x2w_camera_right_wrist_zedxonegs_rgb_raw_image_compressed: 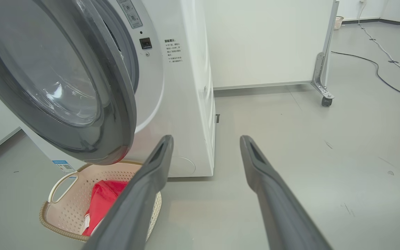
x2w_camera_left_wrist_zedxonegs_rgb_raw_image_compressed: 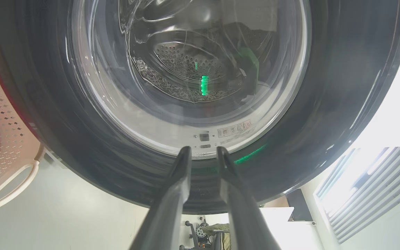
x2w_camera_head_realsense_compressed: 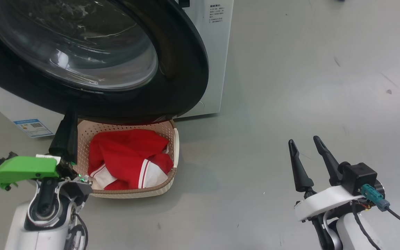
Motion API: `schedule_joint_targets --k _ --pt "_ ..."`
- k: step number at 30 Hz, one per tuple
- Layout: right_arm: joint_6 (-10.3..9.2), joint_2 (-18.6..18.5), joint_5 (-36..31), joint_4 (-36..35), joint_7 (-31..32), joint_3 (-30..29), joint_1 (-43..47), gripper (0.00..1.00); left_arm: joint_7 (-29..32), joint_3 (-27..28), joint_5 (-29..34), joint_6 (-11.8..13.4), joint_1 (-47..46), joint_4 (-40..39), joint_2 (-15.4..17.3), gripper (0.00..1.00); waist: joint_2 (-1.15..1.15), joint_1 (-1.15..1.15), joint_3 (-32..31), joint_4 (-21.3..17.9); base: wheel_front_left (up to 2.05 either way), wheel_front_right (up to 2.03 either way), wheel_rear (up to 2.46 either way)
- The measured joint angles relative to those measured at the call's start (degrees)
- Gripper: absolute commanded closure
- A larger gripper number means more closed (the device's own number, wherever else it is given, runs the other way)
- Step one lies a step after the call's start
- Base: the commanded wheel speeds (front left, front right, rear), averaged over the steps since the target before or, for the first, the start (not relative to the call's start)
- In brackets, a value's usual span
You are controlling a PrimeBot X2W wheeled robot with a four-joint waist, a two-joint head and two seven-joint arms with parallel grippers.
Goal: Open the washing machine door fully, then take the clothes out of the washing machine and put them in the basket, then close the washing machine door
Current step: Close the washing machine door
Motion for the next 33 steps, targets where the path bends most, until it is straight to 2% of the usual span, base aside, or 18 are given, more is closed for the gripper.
schedule_joint_targets --k 1,2,3,10,15,27,28,29,33 --pt "0.00 -0.03 -0.12 0.10 0.00 -0.01 0.26 0.00 -0.09 0.03 -0.14 0.00 0.98 -0.51 0.02 0.53 0.00 0.00 -0.38 0.36 0.00 0.00 0.00" --pt "0.00 -0.03 -0.34 0.22 0.00 -0.01 0.67 0.00 -0.11 0.07 -0.31 0.00 2.07 -1.13 0.03 0.11 0.00 0.00 -0.78 0.72 0.00 0.00 0.00" --pt "0.00 -0.02 -0.41 0.33 0.00 0.00 1.03 0.00 -0.33 0.09 -0.52 0.00 3.07 -1.77 0.03 0.00 0.00 0.00 -1.15 1.07 0.00 0.00 0.00" --pt "0.03 0.02 -0.48 0.83 0.00 0.03 2.12 0.00 -3.12 1.78 1.41 0.00 9.76 -5.05 0.16 0.00 0.00 0.00 -3.77 2.98 0.00 0.00 0.00" --pt "0.00 -0.02 -0.91 0.81 0.00 -0.48 3.39 0.00 -7.81 1.16 11.87 0.00 13.13 -6.60 1.88 0.00 0.00 0.00 -5.03 4.05 0.00 0.00 0.00" --pt "-0.03 -0.13 -1.45 -0.09 0.00 -1.05 4.27 0.00 -21.35 -4.24 43.20 0.25 15.79 -9.37 11.27 0.00 0.00 0.00 -7.02 4.67 0.00 0.00 0.00" --pt "-0.04 -0.15 -1.46 -0.23 0.00 -1.20 4.27 0.00 -21.53 -4.72 45.77 0.92 15.79 -9.81 12.03 0.00 0.00 0.00 -7.10 4.64 0.00 0.00 0.00" --pt "-0.04 -0.15 -1.46 -0.23 0.00 -1.20 4.27 0.00 -21.53 -4.72 45.77 0.92 15.79 -9.81 12.03 0.00 0.00 0.00 -7.10 4.64 0.00 0.00 0.00" --pt "-0.53 -0.19 -1.81 -0.76 0.00 -1.66 4.27 0.00 -21.35 -7.21 54.65 4.35 16.06 -10.90 14.14 0.00 0.00 0.00 -7.42 4.46 0.00 0.00 0.00"
